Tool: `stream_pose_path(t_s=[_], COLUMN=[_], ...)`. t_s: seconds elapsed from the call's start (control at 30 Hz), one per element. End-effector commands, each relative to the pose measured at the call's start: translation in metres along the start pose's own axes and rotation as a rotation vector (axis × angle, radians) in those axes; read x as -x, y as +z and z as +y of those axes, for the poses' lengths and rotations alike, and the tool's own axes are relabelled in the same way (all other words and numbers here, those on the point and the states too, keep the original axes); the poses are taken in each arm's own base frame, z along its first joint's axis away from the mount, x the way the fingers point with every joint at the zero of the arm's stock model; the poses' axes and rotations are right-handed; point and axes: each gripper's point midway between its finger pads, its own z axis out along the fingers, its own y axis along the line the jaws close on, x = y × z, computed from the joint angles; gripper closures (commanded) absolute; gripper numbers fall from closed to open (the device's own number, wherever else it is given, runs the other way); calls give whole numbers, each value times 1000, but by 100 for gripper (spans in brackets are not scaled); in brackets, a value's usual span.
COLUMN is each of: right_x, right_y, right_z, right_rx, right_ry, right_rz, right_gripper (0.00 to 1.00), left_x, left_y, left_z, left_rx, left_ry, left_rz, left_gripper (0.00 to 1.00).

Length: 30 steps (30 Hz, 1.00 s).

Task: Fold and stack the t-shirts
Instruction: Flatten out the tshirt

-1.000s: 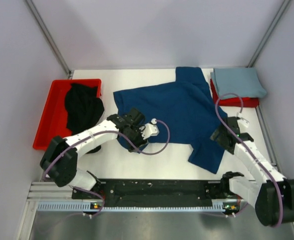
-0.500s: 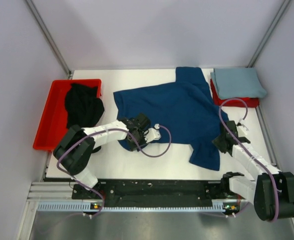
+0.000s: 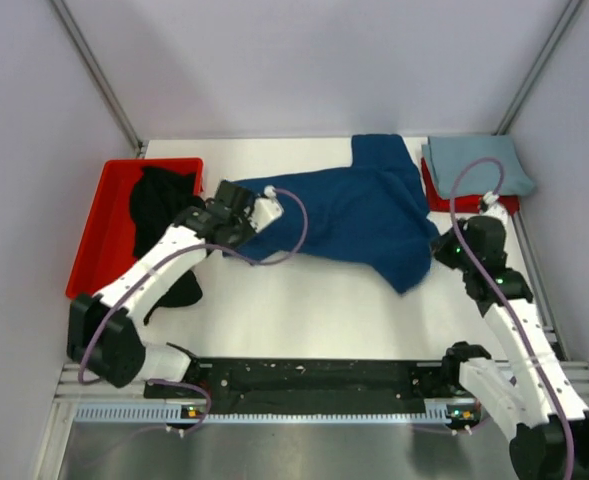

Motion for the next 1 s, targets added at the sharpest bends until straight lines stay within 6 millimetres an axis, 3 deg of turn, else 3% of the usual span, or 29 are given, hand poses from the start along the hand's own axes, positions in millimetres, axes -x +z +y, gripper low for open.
stream_pose_path(t_s=[0.0, 0.1, 0.23, 0.33, 0.4, 0.47, 0.57, 0.6, 0.63, 0.7, 0.9, 0.97], right_x=[94, 129, 161, 179, 179, 168, 151, 147, 145, 141, 128, 126], right_y=[-77, -122, -172, -201, -208, -200, -180, -175, -172, -168, -155, -150], right_z=[55, 80, 103, 113, 116, 119, 118, 116, 115, 116, 117, 115], right_rx=[159, 227, 290, 320, 337, 368, 381, 378, 376, 382, 399, 392], right_ry=[-153, -195, -242, -260, -273, -287, -311, -314, -316, -320, -321, -320], right_rz=[-280, -379, -477, -549, -556, -512, -433, -417, -406, -389, -328, -315], right_gripper=[100, 100, 100, 100, 100, 100, 100, 100, 100, 100, 100, 100], left_x=[13, 13, 14, 11, 8, 3, -23, -29, -32, -21, 22, 30], left_y=[-77, -117, -176, -191, -176, -152, -143, -144, -142, -134, -70, -55], left_z=[73, 101, 126, 123, 89, 22, -91, -117, -134, -149, -129, -136], left_rx=[257, 363, 492, 498, 333, 3, -484, -583, -636, -661, -522, -579], left_ry=[-10, -15, -19, 47, 113, 236, 433, 486, 511, 511, 316, 260], left_rz=[-101, -133, -191, -219, -245, -286, -296, -296, -296, -352, -304, -256], left_gripper=[100, 100, 100, 100, 100, 99, 63, 50, 44, 39, 38, 41])
